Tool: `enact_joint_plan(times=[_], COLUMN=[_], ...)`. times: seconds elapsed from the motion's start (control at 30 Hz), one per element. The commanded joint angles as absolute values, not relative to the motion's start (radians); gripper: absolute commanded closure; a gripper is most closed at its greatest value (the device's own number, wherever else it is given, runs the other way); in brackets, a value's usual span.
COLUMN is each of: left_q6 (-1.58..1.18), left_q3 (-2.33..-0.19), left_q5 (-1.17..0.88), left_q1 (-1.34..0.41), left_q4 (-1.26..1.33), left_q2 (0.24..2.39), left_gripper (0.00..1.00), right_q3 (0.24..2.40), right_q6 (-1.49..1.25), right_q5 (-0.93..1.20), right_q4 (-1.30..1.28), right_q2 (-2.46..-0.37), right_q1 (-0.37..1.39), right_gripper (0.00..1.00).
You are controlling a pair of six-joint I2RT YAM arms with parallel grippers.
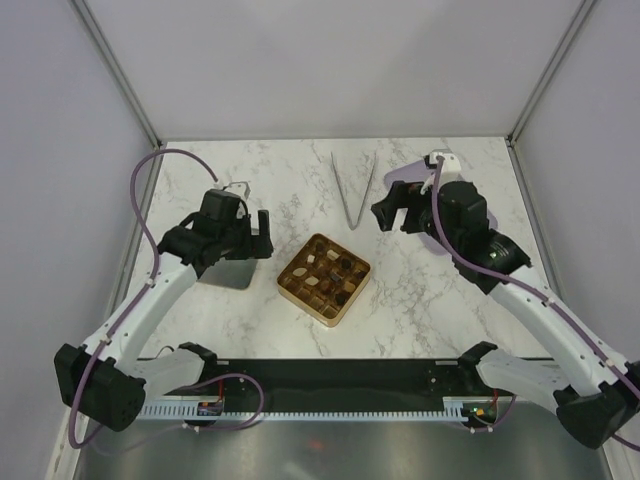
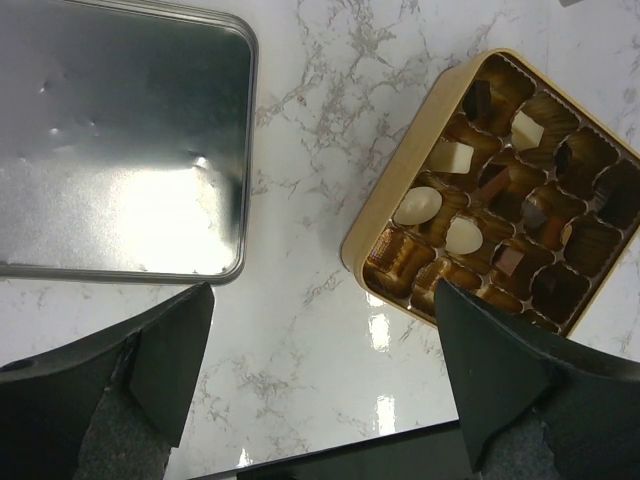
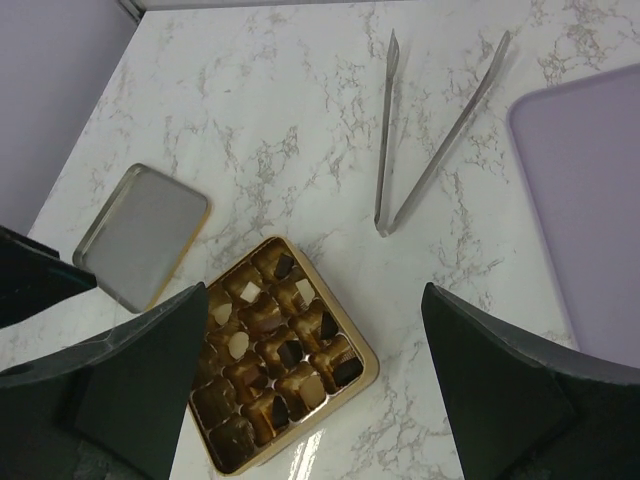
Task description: Pack the chocolate
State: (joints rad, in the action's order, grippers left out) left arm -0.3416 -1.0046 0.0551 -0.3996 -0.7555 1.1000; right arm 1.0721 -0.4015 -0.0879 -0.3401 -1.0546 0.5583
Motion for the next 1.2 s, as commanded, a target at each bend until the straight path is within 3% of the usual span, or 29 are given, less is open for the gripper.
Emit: enact_joint_plan(times=[0.0,0.33,0.57,0.7,1.17], left_q6=[-0.324,-0.242,-0.180,-0.146,-0.141], left_q3=[-1.071,-1.069,-1.110,-1.166,-1.189], left_q5=[0.089,0.038,-0.014,-0.017,0.029], left_q1=[-0.381,-0.365,-0.313,-0.282,-0.281], left_q4=[-0.796,-0.716,-0.661,-0.661,-0.629], left_q2=[1.160,1.379,1.549,1.660,1.822], left_gripper=[0.01,0.16,0.34,0.50,0.59], right_q3=[1.023,0.985,0.979,0.985,0.986], right_q6=[-0.365,-0.334,-0.318,-0.308,-0.308], right_q5=[-0.081,-0.061,-0.023,-0.032,-0.034], right_q4=[-0.339,-0.360,-0.370,-0.394,-0.403], right_q2=[-0.967,-0.877,-0.841,-0.828,-0.839], right_q1=[0.557,0.557,0.555,0.555,0.555], right_gripper=[0.04,0.04,0.04,0.04,0.04])
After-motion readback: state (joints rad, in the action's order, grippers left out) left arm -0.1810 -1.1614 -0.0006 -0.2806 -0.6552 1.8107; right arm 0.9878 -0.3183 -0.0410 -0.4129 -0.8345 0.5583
